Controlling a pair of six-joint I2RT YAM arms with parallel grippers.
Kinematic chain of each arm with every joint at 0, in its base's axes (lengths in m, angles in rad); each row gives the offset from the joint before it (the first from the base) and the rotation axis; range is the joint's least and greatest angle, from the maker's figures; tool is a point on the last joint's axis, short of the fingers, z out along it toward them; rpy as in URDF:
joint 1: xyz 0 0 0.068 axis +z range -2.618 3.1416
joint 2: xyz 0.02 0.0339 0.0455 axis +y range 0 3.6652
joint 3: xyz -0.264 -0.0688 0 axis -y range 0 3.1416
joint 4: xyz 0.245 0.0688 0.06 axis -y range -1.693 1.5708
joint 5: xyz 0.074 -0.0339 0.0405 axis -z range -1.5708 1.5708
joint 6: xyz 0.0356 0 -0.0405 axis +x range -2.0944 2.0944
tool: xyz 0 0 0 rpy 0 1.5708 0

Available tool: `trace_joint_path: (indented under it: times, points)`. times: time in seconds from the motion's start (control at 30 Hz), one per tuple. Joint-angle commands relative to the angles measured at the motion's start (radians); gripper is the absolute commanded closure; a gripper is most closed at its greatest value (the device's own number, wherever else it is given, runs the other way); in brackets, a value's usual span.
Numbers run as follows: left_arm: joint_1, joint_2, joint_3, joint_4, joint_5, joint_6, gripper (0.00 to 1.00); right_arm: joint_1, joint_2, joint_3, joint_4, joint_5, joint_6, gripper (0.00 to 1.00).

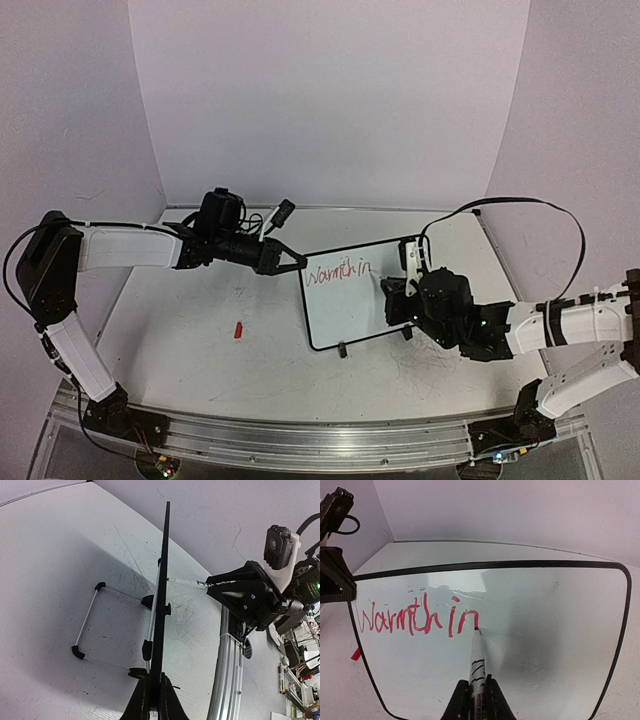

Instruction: Write a sentence on the whiteboard

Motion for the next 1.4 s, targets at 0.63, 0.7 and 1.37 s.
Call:
trace_joint_path:
  times: [0.63,0.7,1.37]
  points:
    - [0.000,-0.050,0.036,-0.061,-0.051,-0.049,1.00,-0.003,-0.276,-0.046,0.143,-0.029,-0.232,1.00]
    - [0.000,-0.062,0.019,-0.063,-0.066,-0.035,1.00,-0.003,-0.277,-0.073,0.169,-0.054,-0.242,1.00]
    - [0.000,-0.074,0.001,-0.052,-0.088,0.025,1.00,-0.003,-0.186,-0.075,0.168,-0.045,-0.241,1.00]
